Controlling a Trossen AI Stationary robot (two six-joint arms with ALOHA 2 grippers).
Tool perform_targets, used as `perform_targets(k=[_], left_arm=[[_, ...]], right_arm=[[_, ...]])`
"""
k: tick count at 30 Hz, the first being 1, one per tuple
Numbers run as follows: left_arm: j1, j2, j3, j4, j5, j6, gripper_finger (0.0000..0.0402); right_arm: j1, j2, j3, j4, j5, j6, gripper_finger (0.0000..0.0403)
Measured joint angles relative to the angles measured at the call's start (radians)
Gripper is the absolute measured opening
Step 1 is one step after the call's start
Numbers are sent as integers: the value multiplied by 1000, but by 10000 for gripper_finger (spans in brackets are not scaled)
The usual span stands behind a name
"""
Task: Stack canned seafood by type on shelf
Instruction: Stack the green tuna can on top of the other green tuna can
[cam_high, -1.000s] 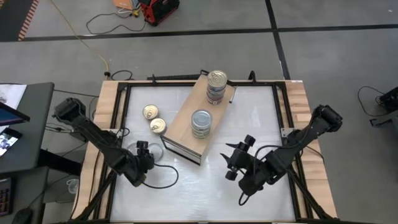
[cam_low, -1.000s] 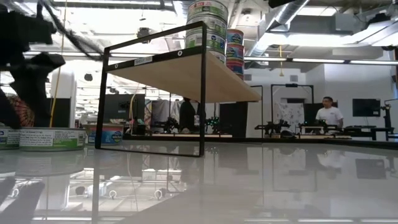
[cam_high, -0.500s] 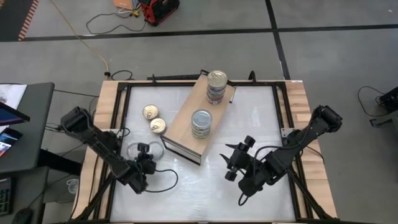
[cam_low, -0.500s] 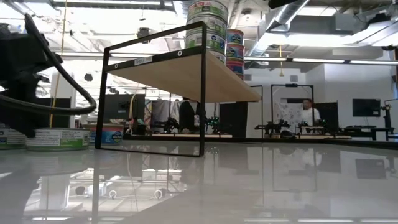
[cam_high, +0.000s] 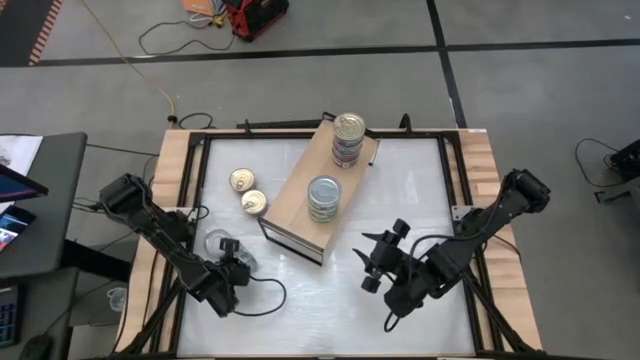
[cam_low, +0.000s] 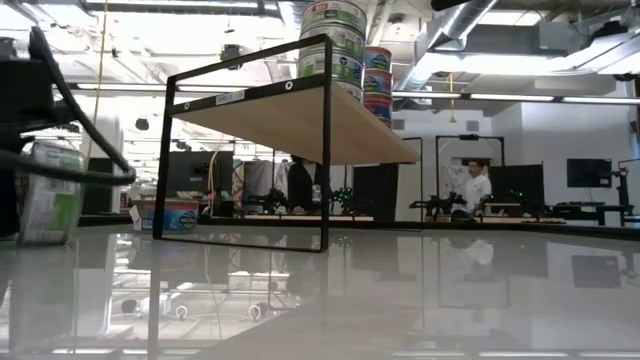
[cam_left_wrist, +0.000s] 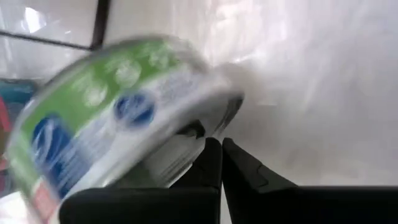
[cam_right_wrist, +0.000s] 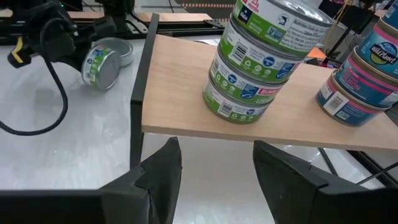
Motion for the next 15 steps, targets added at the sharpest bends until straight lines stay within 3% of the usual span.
perform_targets(k=[4,11,15], left_arm=[[-13,-13,45,-10,55,29,0],[-34,-60,227,-61,148,188,1],[-4,-61,314,-108,163,279,41]], right_arm=[[0,0,0,0,-1,1,232],[0,0,0,0,-4,1,232],[0,1,0,2,-5,1,232]])
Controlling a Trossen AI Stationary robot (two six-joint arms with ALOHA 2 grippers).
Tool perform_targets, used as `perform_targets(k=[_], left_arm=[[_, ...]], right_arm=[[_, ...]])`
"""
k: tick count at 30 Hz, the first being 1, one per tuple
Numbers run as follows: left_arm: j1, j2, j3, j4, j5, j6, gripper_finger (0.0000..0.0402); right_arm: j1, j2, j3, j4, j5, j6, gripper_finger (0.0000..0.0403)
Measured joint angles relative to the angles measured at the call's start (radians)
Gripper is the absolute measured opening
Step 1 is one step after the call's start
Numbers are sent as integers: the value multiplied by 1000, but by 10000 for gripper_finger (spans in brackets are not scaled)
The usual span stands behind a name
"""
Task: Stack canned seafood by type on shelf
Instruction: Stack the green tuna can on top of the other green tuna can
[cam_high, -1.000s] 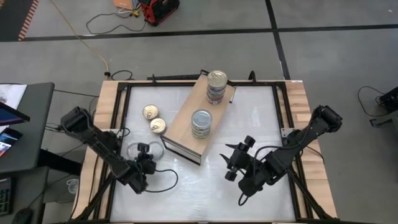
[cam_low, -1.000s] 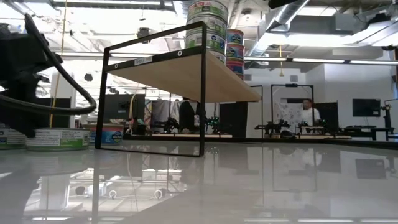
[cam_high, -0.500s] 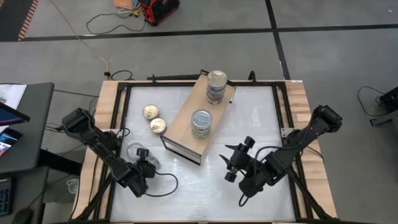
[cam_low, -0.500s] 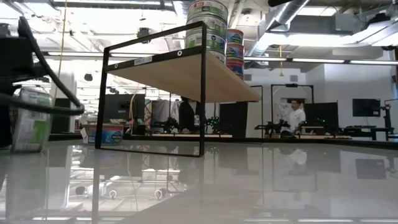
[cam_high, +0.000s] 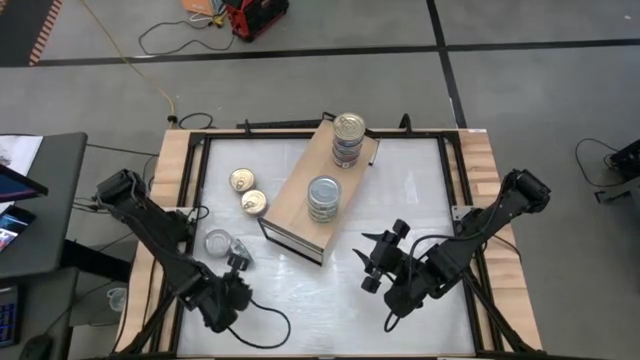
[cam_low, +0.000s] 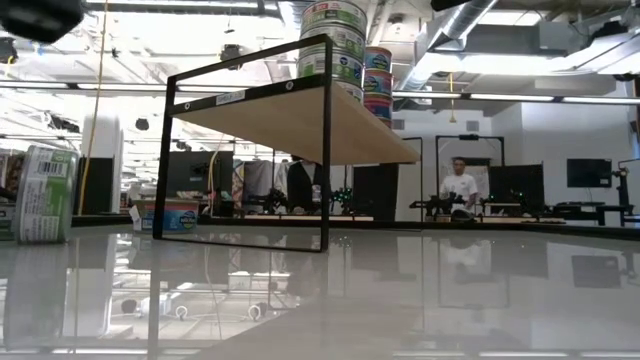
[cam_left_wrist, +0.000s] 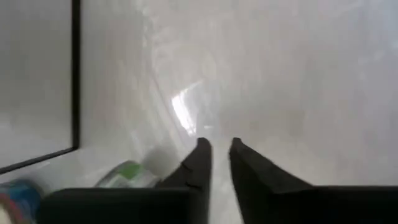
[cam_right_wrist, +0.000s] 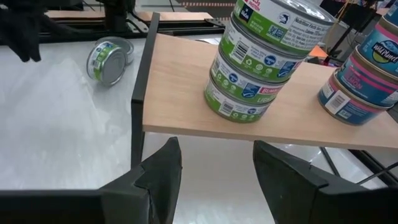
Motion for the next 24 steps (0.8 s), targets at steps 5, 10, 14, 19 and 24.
perform_targets(k=[5,10,14,19,24], left_arm=[[70,0,26,-127,-7,61,150],[143,0,26,-195,-11,187,245],[196,0,26,-191,-7,299,278],[266,0,26,-200,69,414,275],[328,0,26,-208,120,483,265]], right_arm=[[-2,11,0,10,0,0,232],[-1,33,0,13,6,-1,232],[4,50,0,5,23,-2,232],[4,57,0,-4,47,-6,232],[5,59,0,-7,49,-8,232]])
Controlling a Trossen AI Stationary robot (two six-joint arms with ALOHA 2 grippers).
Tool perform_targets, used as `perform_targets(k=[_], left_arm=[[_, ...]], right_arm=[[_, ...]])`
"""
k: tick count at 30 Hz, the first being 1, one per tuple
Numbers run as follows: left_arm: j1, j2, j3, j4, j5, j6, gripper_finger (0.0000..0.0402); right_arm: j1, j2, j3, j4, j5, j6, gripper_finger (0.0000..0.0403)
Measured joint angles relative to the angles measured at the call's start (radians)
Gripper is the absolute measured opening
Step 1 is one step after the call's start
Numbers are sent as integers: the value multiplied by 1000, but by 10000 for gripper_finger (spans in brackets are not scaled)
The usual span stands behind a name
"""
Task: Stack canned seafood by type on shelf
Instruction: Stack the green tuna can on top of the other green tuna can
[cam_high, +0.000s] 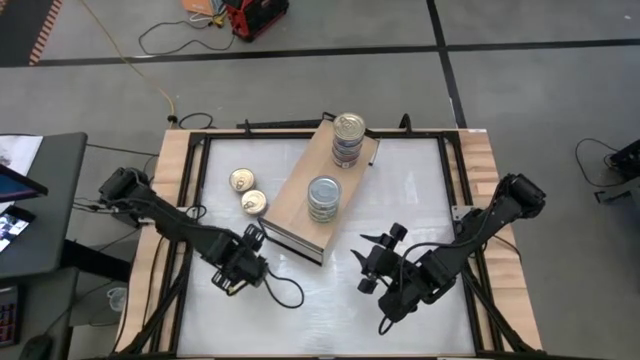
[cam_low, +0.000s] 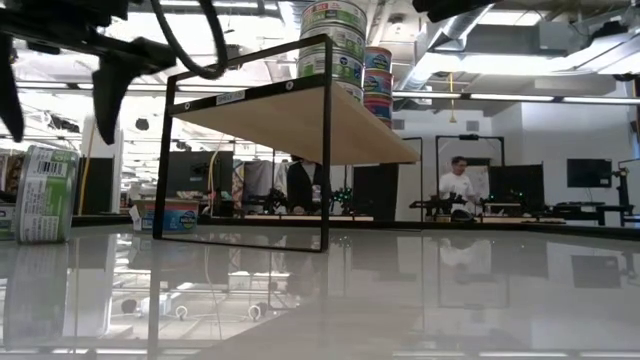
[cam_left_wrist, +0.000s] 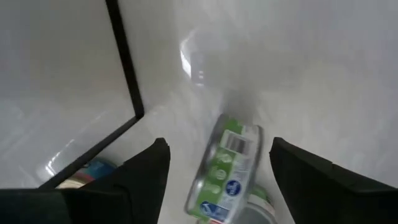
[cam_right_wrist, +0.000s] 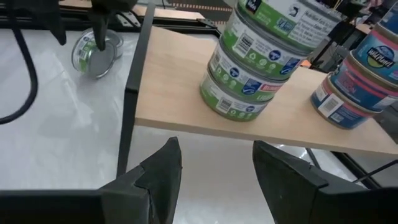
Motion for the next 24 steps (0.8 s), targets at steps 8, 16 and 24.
perform_targets(k=[8,16,24], left_arm=[[17,0,-78,7,28,43,263],[17,0,-112,1,-14,71,244],[19,0,-112,-27,1,89,129]], right_arm=[[9,0,0,5,0,0,232],[9,0,0,4,0,0,232],[9,0,0,4,0,0,232]])
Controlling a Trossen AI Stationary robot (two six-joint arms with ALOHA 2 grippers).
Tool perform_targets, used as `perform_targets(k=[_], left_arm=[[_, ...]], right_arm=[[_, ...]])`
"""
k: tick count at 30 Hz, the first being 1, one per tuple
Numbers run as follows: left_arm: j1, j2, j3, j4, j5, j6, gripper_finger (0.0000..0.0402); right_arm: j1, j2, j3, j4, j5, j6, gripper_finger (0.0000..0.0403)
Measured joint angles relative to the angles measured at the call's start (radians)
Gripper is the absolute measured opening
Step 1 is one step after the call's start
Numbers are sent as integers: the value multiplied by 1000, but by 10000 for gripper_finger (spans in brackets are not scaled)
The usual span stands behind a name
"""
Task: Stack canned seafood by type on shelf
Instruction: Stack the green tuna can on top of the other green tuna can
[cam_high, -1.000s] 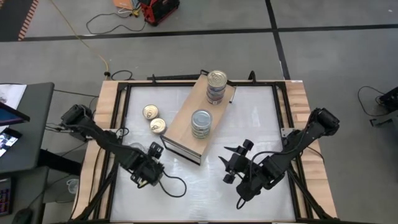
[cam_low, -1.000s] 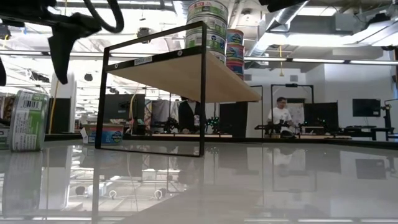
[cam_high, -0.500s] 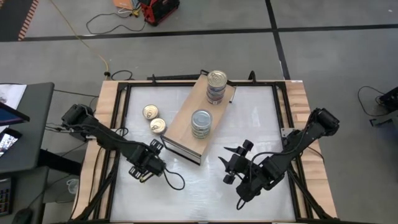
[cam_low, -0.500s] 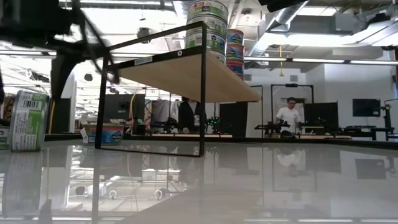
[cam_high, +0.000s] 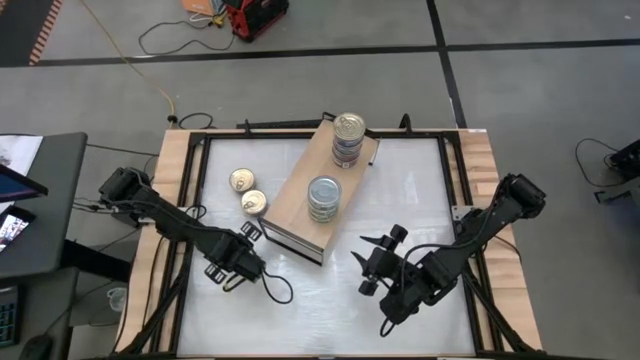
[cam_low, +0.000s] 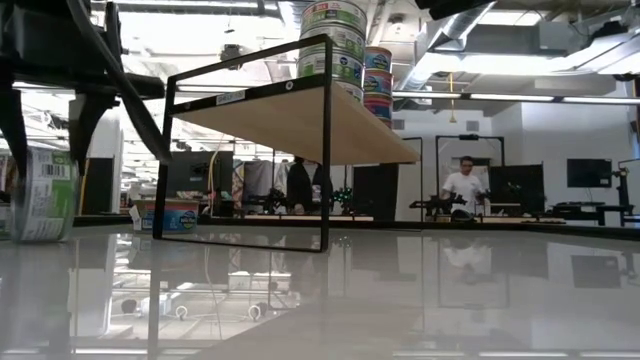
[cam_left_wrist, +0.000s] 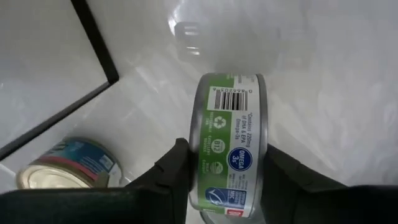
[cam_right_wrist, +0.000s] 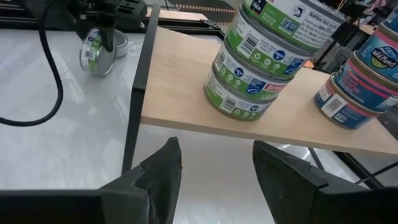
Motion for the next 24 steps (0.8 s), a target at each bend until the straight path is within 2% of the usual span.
perform_targets(k=[6,10,16,20,24], left_arm=[[0,1,29,-2,4,-65,129],[-3,-24,124,10,12,-113,129],[-3,-77,301,106,112,-179,129],[14,-98,406,149,109,-211,129],[67,-114,474,214,71,-239,129]], right_arm=[[13,0,0,-2,0,3,232],[29,-1,0,-33,0,7,232],[39,-14,0,-162,10,87,232],[34,-17,0,-266,27,204,232],[35,-17,0,-299,27,212,232]])
